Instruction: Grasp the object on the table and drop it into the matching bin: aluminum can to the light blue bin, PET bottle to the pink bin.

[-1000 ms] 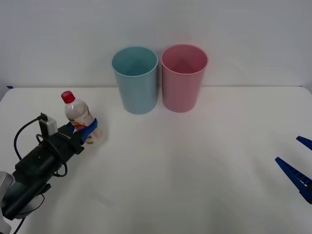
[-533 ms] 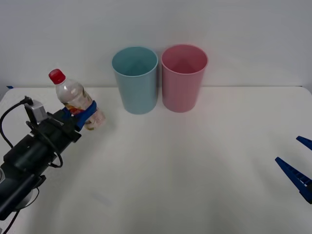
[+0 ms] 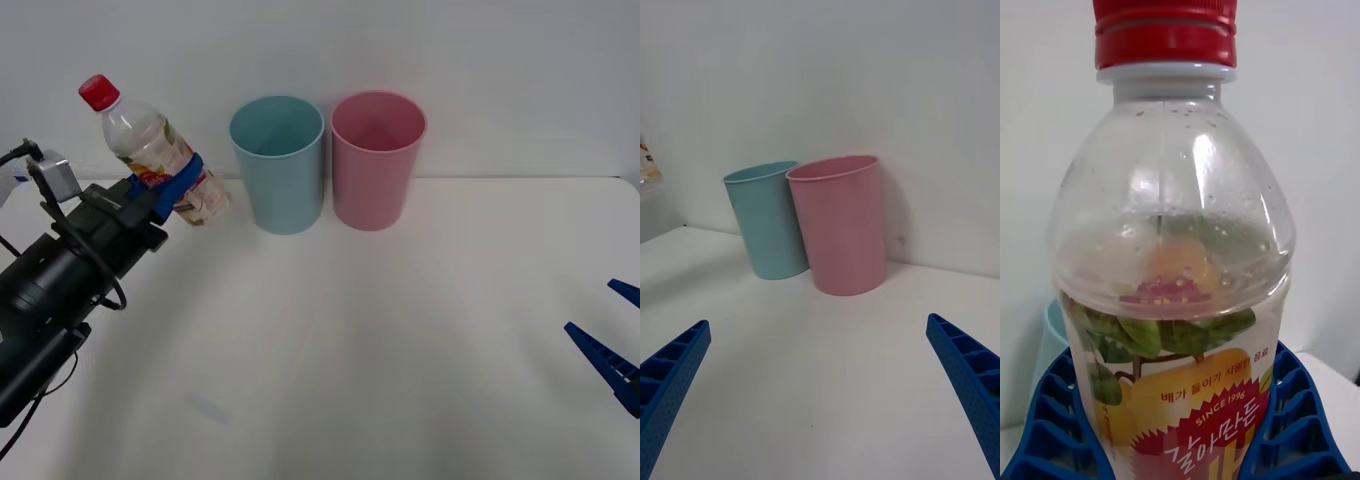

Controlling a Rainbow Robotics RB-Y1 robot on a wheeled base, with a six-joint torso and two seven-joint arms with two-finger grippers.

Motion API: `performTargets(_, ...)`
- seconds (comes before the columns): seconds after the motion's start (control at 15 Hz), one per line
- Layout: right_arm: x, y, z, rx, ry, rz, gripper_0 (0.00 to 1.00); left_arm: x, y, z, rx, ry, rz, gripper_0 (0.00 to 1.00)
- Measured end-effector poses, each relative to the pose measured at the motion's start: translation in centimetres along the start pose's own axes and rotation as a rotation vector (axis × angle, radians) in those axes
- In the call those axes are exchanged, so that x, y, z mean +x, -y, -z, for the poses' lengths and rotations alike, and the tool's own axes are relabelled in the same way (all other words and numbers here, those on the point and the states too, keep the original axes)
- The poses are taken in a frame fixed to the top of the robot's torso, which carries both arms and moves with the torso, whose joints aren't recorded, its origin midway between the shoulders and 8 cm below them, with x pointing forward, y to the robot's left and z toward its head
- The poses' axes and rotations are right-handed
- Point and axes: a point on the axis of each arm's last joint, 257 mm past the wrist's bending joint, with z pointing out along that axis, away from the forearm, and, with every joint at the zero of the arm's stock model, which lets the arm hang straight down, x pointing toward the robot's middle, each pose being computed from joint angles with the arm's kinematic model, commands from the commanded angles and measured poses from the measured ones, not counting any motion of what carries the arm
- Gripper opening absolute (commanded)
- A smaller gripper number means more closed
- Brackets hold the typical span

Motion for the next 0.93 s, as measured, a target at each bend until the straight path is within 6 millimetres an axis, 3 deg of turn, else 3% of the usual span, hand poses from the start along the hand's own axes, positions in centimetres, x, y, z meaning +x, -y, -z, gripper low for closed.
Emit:
performTargets(0.4, 0.0, 0.0, 0.0, 0.0, 0.0, 0.0, 1.0, -1.8, 1.3, -4.7, 0.057, 0.029, -0.01, 0.0)
performTargets(0.93, 0.0, 0.0, 0.0, 0.0, 0.0, 0.0, 1.0, -0.5, 3.2, -15.6, 0.161, -0.021, 0.006, 0.0)
